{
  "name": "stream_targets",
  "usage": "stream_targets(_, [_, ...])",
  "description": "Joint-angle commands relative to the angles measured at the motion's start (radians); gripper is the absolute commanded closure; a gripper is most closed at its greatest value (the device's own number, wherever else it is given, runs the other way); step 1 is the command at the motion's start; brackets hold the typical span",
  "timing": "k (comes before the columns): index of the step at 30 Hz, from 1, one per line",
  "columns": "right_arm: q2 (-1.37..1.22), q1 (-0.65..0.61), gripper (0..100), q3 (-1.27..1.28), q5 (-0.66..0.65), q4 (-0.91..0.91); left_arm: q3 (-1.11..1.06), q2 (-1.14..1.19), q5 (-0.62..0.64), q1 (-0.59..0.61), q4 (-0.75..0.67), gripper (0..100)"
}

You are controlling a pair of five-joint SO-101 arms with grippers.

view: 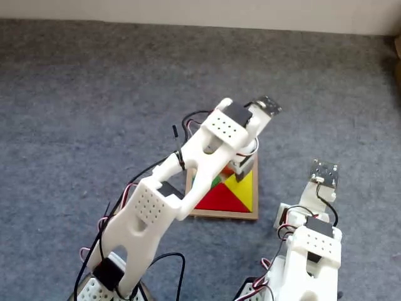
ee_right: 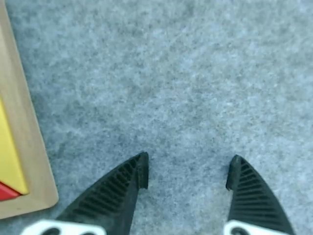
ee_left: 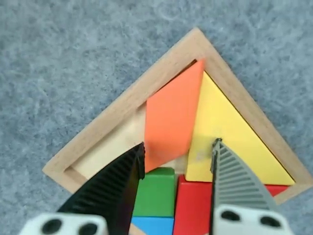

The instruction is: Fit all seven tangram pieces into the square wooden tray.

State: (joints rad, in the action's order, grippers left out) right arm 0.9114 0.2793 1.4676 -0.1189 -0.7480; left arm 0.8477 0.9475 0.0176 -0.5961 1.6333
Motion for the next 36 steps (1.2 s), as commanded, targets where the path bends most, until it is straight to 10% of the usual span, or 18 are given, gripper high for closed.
stream_targets(1, [0.016, 0.010, 73.9, 0.001, -0.009, 0.015, 0.064, 0.036, 0.003, -0.015, 0.000, 78])
stream_targets(20, [0.016, 0.007, 73.9, 0.001, -0.009, 0.015, 0.114, 0.058, -0.137, -0.084, 0.107, 91])
stream_targets(36, [0.016, 0.007, 73.9, 0.001, -0.009, 0.015, 0.225, 0.056, -0.112, 0.007, 0.123, 80])
